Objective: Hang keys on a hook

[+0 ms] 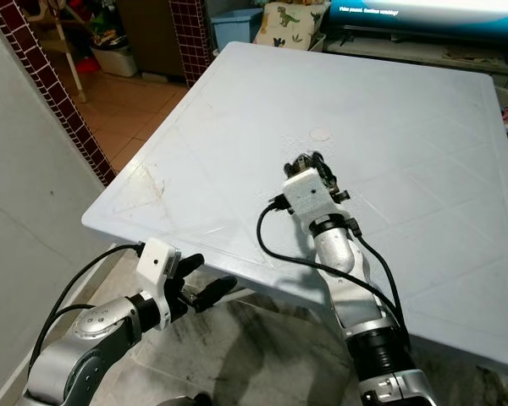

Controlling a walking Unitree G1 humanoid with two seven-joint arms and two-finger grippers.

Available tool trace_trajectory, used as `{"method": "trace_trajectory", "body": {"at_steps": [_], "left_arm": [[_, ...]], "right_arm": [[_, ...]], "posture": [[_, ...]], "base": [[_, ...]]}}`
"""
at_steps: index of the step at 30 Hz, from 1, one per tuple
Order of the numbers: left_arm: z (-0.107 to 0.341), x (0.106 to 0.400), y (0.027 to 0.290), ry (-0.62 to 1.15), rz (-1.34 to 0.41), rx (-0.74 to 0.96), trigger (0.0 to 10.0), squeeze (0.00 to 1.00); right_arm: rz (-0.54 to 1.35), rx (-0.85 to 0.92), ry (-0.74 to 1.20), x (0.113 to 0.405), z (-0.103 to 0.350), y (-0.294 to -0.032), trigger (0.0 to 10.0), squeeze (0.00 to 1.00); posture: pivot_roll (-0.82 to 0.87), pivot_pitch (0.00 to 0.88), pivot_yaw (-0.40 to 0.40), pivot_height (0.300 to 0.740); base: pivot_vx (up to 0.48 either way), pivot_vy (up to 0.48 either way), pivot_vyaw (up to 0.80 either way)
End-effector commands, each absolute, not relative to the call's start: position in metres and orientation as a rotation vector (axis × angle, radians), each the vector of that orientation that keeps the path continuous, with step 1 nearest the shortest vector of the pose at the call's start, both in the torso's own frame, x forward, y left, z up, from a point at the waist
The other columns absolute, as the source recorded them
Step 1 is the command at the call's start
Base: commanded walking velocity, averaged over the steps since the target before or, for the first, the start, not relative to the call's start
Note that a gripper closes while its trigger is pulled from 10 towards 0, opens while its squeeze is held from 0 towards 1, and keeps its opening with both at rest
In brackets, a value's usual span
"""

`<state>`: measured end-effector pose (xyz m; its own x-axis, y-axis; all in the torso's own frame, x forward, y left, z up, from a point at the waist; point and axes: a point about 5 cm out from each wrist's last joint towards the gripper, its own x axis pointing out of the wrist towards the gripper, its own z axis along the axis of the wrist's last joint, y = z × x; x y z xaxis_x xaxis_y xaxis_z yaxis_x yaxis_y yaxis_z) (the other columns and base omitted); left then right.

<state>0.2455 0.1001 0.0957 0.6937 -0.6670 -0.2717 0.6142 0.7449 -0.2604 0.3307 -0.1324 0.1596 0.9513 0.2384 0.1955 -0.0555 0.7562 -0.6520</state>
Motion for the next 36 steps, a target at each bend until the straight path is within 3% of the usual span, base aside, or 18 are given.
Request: {"method": "trace_trajectory", "body": {"at_steps": [1, 2, 3, 5, 6, 7, 8, 9, 13, 19, 26, 30, 32, 36], "left_arm": [[0.092, 0.246, 0.105, 0.383, -0.700, -0.144, 10.0, 0.00], [0.092, 0.246, 0.105, 0.382, -0.700, -0.143, 10.0, 0.00], [0.092, 0.246, 0.106, 0.382, -0.697, -0.142, 10.0, 0.00], [0.092, 0.246, 0.106, 0.381, -0.695, -0.142, 10.0, 0.00], [0.092, 0.246, 0.106, 0.381, -0.694, -0.140, 10.0, 0.00], [0.092, 0.246, 0.106, 0.381, -0.694, -0.140, 10.0, 0.00], [0.092, 0.246, 0.106, 0.382, -0.694, -0.140, 10.0, 0.00], [0.091, 0.246, 0.106, 0.383, -0.694, -0.139, 10.0, 0.00], [0.091, 0.246, 0.106, 0.384, -0.696, -0.138, 10.0, 0.00], [0.091, 0.247, 0.107, 0.385, -0.696, -0.136, 10.0, 0.00], [0.091, 0.247, 0.106, 0.385, -0.695, -0.137, 10.0, 0.00], [0.091, 0.247, 0.106, 0.385, -0.696, -0.137, 10.0, 0.00], [0.091, 0.247, 0.106, 0.385, -0.697, -0.138, 10.0, 0.00], [0.091, 0.247, 0.106, 0.384, -0.696, -0.138, 10.0, 0.00]], "right_arm": [[0.178, -0.764, -0.301, 0.328, 0.159, -0.127, 0.0, 0.00], [0.170, -0.811, -0.297, 0.328, 0.156, -0.127, 0.3, 0.00], [0.147, -0.878, -0.294, 0.328, 0.153, -0.129, 4.2, 0.00], [0.122, -0.932, -0.297, 0.327, 0.151, -0.132, 4.6, 0.00], [0.104, -0.965, -0.300, 0.327, 0.151, -0.133, 6.3, 0.00], [0.099, -0.974, -0.301, 0.327, 0.150, -0.134, 6.3, 0.00], [0.102, -0.980, -0.302, 0.327, 0.150, -0.134, 8.3, 0.00], [0.110, -0.987, -0.303, 0.327, 0.150, -0.133, 8.7, 0.00], [0.113, -0.971, -0.286, 0.328, 0.148, -0.132, 9.6, 0.00], [0.119, -0.906, -0.233, 0.327, 0.141, -0.132, 10.0, 0.00], [0.189, -0.366, -0.070, 0.327, 0.134, -0.124, 10.0, 0.00], [0.177, -0.319, -0.065, 0.328, 0.136, -0.124, 10.0, 0.00], [0.072, -0.315, 0.020, 0.330, 0.129, -0.134, 10.0, 0.00], [-0.044, -0.465, 0.034, 0.329, 0.126, -0.146, 10.0, 0.00]], "posture": [[0.02, 0.084, 0.065, 0.740], [0.02, 0.084, 0.065, 0.740], [0.02, 0.084, 0.065, 0.740], [0.02, 0.084, 0.065, 0.740], [0.02, 0.080, 0.065, 0.740], [0.02, 0.080, 0.065, 0.740], [0.02, 0.080, 0.065, 0.740], [0.02, 0.080, 0.065, 0.740], [0.02, 0.080, 0.067, 0.740], [0.02, 0.082, 0.069, 0.740], [0.02, 0.083, 0.069, 0.740], [0.02, 0.083, 0.068, 0.740], [0.02, 0.083, 0.068, 0.740], [0.02, 0.083, 0.068, 0.740]], "base": [[0.000, 0.000, 0.00], [0.000, 0.000, 0.00], [0.000, 0.000, 0.00], [0.000, 0.000, 0.00], [0.000, 0.000, 0.00], [0.000, 0.000, 0.00], [0.000, 0.000, 0.00], [0.000, 0.000, 0.00], [0.000, 0.000, 0.00], [0.000, 0.000, 0.00], [0.000, 0.000, 0.00], [0.000, 0.000, 0.00], [0.000, 0.000, 0.00], [0.000, 0.000, 0.00]]}}
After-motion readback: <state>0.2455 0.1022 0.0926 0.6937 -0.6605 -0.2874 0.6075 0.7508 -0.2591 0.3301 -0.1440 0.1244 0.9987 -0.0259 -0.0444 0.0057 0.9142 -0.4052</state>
